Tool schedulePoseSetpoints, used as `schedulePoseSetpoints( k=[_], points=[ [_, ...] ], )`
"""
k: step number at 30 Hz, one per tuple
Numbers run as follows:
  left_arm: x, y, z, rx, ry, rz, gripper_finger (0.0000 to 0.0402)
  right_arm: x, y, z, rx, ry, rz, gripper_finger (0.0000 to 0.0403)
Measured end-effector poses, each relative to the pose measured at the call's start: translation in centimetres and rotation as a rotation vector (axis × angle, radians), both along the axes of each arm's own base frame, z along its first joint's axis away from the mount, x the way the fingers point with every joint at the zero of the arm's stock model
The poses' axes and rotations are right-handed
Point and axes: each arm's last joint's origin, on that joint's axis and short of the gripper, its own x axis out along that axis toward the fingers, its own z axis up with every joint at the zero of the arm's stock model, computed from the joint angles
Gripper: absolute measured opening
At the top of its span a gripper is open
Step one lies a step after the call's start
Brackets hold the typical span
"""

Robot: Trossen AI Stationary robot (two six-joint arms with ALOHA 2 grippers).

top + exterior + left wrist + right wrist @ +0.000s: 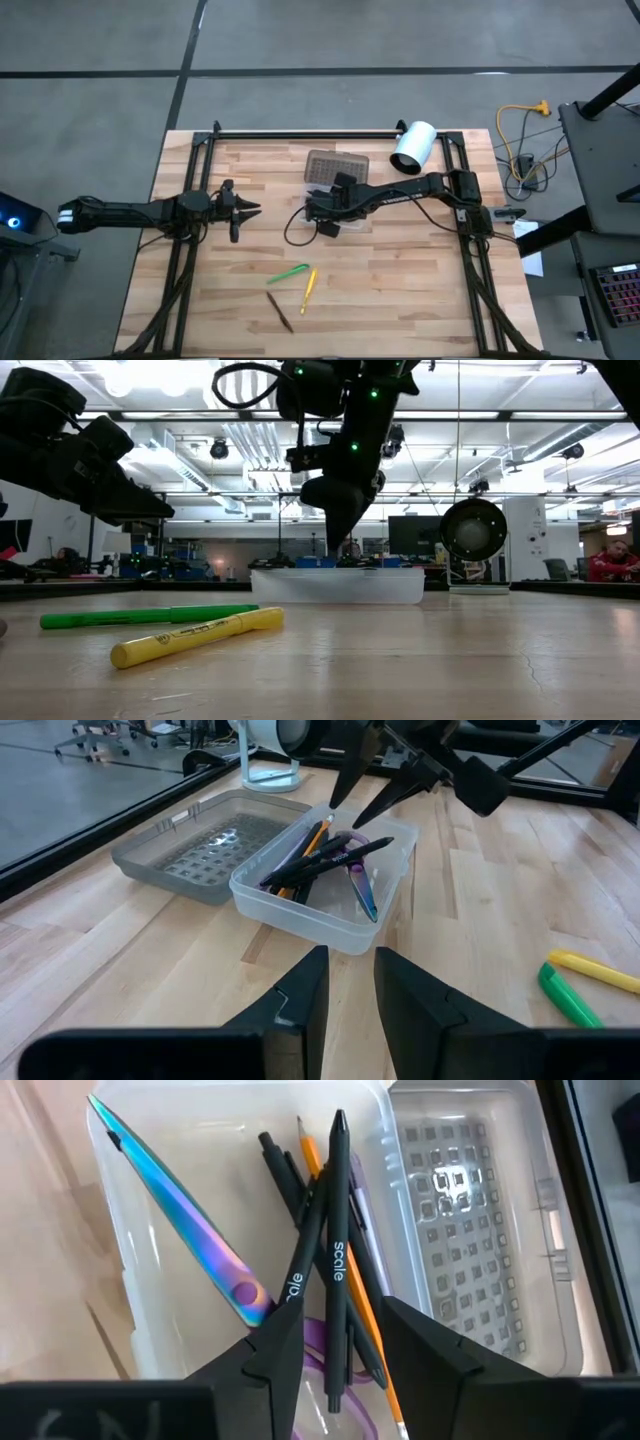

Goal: Pick & place school supplies into a supply box
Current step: Put the yellow pen into the supply box

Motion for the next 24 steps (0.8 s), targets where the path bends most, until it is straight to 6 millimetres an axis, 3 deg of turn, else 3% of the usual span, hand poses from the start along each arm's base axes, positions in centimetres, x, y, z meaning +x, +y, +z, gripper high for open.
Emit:
schedulePoseSetpoints(
  k=[11,24],
  points=[
    [0.0,0.0,0.0,0.0,0.0,0.0,0.0069,0.3,1.4,0.6,0.002,-0.02,0.035,0.0125],
    [0.0,0.0,0.0,0.0,0.0,0.0,0.0069,1.7,4.5,1.4,0.071,-0.033,0.293,0.0116]
  ],
)
